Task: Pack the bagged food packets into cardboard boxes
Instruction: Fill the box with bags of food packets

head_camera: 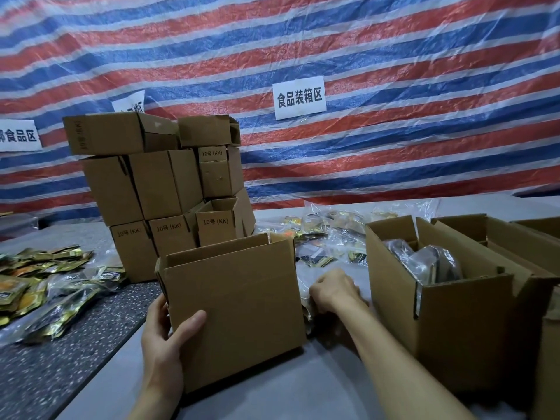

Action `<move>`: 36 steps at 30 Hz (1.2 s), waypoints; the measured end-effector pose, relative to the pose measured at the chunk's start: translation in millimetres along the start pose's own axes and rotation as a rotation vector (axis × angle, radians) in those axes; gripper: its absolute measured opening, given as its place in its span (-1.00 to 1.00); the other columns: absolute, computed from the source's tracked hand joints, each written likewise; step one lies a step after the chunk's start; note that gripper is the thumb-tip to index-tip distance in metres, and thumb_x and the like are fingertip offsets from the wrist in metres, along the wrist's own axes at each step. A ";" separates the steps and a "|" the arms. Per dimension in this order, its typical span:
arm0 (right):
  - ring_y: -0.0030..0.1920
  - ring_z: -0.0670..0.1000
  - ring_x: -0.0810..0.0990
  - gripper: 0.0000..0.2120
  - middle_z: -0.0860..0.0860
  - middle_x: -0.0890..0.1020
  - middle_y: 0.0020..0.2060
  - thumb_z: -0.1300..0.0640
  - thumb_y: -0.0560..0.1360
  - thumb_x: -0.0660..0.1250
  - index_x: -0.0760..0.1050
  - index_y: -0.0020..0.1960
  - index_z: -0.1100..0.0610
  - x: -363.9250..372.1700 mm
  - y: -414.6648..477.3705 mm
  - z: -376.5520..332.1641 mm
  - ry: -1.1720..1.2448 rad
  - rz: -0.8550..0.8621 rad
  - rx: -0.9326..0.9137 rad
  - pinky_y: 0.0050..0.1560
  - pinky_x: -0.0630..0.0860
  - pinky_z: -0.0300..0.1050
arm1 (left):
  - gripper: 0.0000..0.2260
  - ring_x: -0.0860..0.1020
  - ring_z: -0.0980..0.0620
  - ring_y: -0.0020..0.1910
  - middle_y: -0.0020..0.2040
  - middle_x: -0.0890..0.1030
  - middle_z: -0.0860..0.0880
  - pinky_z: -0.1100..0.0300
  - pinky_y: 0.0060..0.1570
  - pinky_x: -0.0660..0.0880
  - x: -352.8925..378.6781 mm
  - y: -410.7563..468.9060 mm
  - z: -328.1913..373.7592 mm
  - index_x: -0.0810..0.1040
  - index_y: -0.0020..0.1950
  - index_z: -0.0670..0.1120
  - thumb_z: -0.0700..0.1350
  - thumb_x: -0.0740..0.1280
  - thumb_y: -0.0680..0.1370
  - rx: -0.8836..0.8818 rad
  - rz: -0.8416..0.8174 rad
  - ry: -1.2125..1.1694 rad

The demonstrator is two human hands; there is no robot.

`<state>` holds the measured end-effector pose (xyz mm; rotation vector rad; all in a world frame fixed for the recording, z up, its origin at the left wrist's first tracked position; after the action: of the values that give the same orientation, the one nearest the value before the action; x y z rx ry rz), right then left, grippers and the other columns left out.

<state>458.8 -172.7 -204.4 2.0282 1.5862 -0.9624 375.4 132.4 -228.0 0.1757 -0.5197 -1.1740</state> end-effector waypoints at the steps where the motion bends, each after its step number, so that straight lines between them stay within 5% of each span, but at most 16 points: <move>1: 0.07 0.20 0.57 -0.83 0.15 0.64 0.01 0.22 0.47 0.28 0.66 -0.11 0.14 -2.2 -1.6 -3.0 0.109 0.022 -0.055 0.17 0.54 -0.04 | -0.41 0.71 -0.11 -0.03 0.10 0.70 -0.12 0.11 -0.23 0.65 0.5 -0.5 0.6 0.58 0.25 0.06 -0.01 0.55 0.22 0.000 -0.002 -0.001; 4: -0.12 0.06 0.64 -0.78 0.11 0.72 -0.06 0.36 0.46 0.31 0.71 -0.13 0.15 -13.2 -1.7 -0.8 0.417 0.134 -0.080 -0.12 0.58 -0.23 | -0.33 0.71 -0.12 -0.02 0.10 0.70 -0.11 0.09 -0.21 0.65 1.8 -1.0 2.4 0.58 0.25 0.07 0.10 0.55 0.14 0.007 -0.003 0.003; 7: -0.29 -0.08 0.48 -0.55 0.11 0.57 0.10 0.43 0.39 0.41 0.53 0.23 0.14 -25.7 2.9 8.7 0.712 0.247 0.015 -0.47 0.37 -0.29 | -0.31 0.70 -0.15 -0.01 0.11 0.70 -0.12 0.06 -0.18 0.64 2.5 -0.8 2.6 0.58 0.26 0.06 0.11 0.55 0.13 0.008 -0.011 -0.002; 11: -0.07 0.12 0.59 -0.14 0.17 0.48 0.24 0.47 0.24 0.49 0.24 0.46 0.21 -27.1 5.8 6.4 0.878 0.238 0.092 -0.21 0.50 -0.11 | -0.32 0.71 -0.13 -0.02 0.10 0.70 -0.13 0.09 -0.21 0.65 3.3 -0.4 1.7 0.59 0.25 0.05 0.10 0.56 0.13 0.011 -0.028 -0.003; 16: -0.35 0.05 0.49 -0.45 0.16 0.58 -0.25 0.44 0.19 0.58 0.52 0.14 0.41 -30.7 8.7 -1.4 0.802 0.025 0.100 -0.32 0.51 -0.07 | -0.50 0.69 -0.21 0.02 0.08 0.71 -0.13 0.00 -0.15 0.63 0.5 1.0 -1.8 0.60 0.21 0.05 -0.08 0.49 0.27 0.000 -0.027 -0.004; 21: -0.20 -0.07 0.61 -0.86 -0.04 0.68 -0.20 0.08 0.40 0.57 0.67 -0.12 0.10 -55.4 -3.8 -24.5 0.556 0.173 -0.166 -0.28 0.44 -0.19 | -0.51 0.71 -0.15 -0.02 0.08 0.72 -0.12 0.08 -0.21 0.67 8.6 -0.3 -1.9 0.61 0.19 0.10 -0.11 0.47 0.27 -0.026 -0.097 -0.014; 24: -0.02 -0.07 0.58 -0.86 -0.04 0.67 0.00 0.06 0.57 0.42 0.64 0.09 0.07 -62.7 -17.3 -44.6 0.549 0.222 -0.324 -0.06 0.41 -0.19 | -0.36 0.71 -0.11 0.01 0.11 0.71 -0.12 0.14 -0.21 0.67 20.8 -5.8 -5.8 0.57 0.28 0.06 -0.09 0.56 0.19 -0.066 -0.219 0.025; 26: 0.00 -0.09 0.56 -0.80 -0.02 0.66 0.06 0.07 0.62 0.34 0.61 0.21 0.09 -73.3 -26.8 -53.1 0.556 0.308 -0.405 -0.11 0.40 -0.26 | -0.16 0.71 -0.11 0.04 0.14 0.71 -0.12 0.16 -0.20 0.66 28.3 -9.2 -7.5 0.52 0.35 0.00 0.02 0.65 0.08 -0.085 -0.294 0.079; 29: -0.08 -0.17 0.60 -0.90 -0.09 0.68 -0.05 0.08 0.64 0.31 0.60 0.07 0.00 -96.7 -41.4 -57.9 0.700 0.425 -0.486 -0.15 0.50 -0.36 | -0.03 0.70 -0.10 0.07 0.15 0.70 -0.11 0.14 -0.15 0.67 32.9 -11.7 -5.8 0.50 0.36 0.00 0.14 0.73 -0.01 -0.082 -0.334 0.128; 32: -0.06 -0.15 0.65 -0.90 -0.12 0.69 -0.12 0.10 0.63 0.32 0.57 -0.03 -0.07 -122.8 -58.4 -63.8 0.875 0.482 -0.584 -0.01 0.63 -0.19 | -0.01 0.67 -0.05 0.14 0.20 0.68 -0.06 0.05 -0.02 0.62 38.9 -17.5 0.3 0.49 0.35 0.08 0.23 0.72 -0.03 -0.023 -0.385 0.219; 36: -0.17 -0.29 0.65 -0.90 -0.21 0.65 -0.26 0.09 0.61 0.37 0.57 -0.08 -0.06 -158.3 -93.8 -74.2 1.025 0.643 -0.735 -0.20 0.57 -0.38 | 0.05 0.66 -0.01 0.15 0.18 0.68 -0.05 0.11 0.01 0.59 45.1 -23.5 3.4 0.46 0.38 0.02 0.25 0.72 -0.04 -0.006 -0.431 0.290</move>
<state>370.3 -204.8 -29.8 2.2385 1.1680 0.9049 367.0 82.6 -220.9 0.4623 -0.2250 -1.5378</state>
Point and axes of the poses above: each hand's wrist, its own y-axis towards the middle knuckle, its own x-axis out of the palm, z = x × y, the point moved 7 cm from there along y, towards the middle knuckle
